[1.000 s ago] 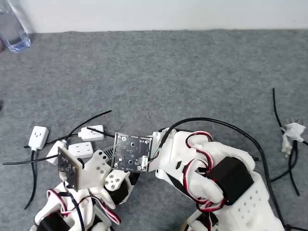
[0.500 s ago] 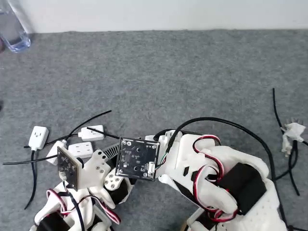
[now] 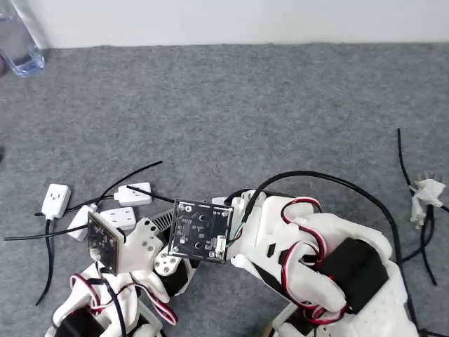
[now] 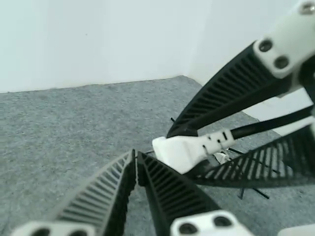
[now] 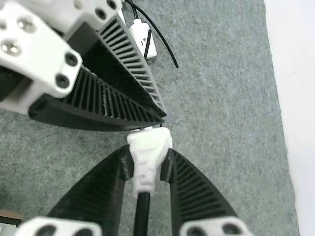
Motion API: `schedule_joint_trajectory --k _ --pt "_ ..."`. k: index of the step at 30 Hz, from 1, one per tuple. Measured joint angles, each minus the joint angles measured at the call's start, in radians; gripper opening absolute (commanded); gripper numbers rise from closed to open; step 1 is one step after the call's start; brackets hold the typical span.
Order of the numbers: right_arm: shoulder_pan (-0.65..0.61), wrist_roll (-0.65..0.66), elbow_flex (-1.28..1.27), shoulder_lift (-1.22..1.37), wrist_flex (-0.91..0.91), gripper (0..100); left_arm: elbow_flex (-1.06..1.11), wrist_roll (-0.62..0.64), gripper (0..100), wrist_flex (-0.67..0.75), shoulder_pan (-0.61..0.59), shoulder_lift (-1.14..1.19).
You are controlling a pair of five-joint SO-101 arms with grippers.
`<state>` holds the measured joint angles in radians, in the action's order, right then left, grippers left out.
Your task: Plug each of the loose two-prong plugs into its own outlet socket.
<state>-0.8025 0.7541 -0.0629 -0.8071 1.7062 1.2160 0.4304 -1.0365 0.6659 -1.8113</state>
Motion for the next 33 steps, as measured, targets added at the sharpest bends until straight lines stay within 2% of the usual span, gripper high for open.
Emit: schedule_joint_trajectory --k 21,28,33 --pt "0.028 0.000 0.002 0.000 0.000 0.8 0.002 0.000 1 0.000 -0.011 0.000" --pt "0.138 -0.028 0.012 0.127 0.000 0.8 -0.015 0.000 1 -0.002 -0.176 0.000" --pt "0.176 -0.028 0.012 0.269 0.000 0.8 0.038 0.000 1 -0.061 -0.356 0.000"
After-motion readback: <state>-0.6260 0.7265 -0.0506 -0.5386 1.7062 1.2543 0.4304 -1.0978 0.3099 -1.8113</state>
